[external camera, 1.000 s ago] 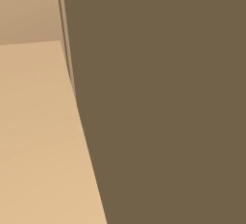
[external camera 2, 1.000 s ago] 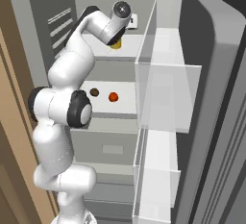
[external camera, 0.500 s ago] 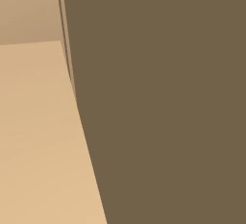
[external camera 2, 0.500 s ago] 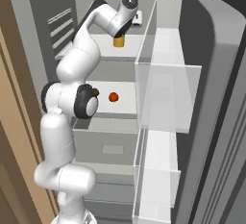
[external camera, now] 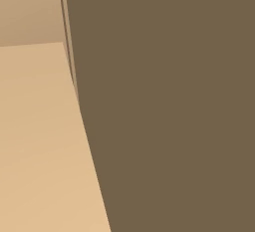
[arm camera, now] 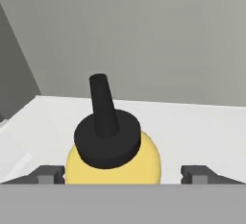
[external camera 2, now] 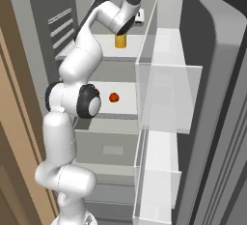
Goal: Place the mustard and mustard from the counter to the top shelf of the fridge. If the existing items in the fridge are on the top shelf, move them to other shelves.
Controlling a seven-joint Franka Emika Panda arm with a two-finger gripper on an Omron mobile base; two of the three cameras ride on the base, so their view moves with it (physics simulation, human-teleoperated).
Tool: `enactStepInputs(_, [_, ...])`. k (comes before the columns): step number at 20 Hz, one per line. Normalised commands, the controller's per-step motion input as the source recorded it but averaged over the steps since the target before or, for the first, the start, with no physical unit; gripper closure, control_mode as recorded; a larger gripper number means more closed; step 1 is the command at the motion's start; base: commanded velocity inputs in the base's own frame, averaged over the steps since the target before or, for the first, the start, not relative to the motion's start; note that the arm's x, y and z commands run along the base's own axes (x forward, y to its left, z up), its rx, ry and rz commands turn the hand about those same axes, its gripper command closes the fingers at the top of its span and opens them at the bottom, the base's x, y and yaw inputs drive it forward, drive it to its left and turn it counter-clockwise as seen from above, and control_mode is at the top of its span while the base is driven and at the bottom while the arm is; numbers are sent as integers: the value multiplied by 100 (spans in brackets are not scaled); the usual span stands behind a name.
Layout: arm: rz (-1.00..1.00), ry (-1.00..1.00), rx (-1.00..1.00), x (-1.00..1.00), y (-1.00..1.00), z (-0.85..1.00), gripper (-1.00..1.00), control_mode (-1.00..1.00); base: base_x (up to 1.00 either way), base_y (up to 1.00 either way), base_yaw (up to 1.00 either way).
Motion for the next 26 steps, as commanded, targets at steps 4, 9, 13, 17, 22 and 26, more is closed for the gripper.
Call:
enactStepInputs(4, [0,0,0,-2,0,0,-100,-100,0,0,0])
enactStepInputs(9, [0,-6,0,-57,2,0,-100,-100,0,0,0])
enactStepInputs(13, [0,-13,0,-71,6,0,-100,-100,0,0,0])
enactStepInputs(17, [0,-20,0,-63,12,0,-100,-100,0,0,0])
enactStepInputs(22, [0,-24,0,-66,22,0,-100,-100,0,0,0])
enactStepInputs(26, [0,-29,0,-73,38,12,-100,-100,0,0,0])
